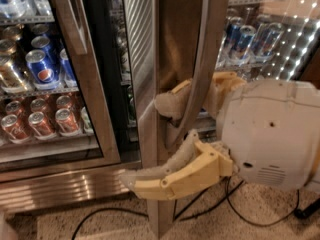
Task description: Open right fridge door
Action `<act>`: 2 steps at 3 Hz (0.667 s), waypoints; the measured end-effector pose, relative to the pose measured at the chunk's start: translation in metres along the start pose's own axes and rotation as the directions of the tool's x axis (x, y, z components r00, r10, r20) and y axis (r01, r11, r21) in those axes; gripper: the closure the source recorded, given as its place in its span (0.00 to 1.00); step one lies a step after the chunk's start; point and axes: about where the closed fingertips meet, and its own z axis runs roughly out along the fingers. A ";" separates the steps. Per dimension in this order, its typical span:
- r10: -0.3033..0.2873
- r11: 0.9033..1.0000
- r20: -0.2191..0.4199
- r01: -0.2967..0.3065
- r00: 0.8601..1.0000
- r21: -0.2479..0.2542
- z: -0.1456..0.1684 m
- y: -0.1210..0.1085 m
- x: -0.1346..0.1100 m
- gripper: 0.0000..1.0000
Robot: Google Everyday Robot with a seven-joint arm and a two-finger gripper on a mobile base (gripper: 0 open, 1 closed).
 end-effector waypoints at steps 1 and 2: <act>0.001 1.000 -0.005 -0.001 1.000 0.018 -0.009 -0.002 0.000 0.00; 0.001 1.000 -0.005 -0.001 1.000 0.018 -0.012 -0.006 0.001 0.00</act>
Offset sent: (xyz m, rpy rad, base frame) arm -0.1263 -0.2053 0.1353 -0.1460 -0.0309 -0.4880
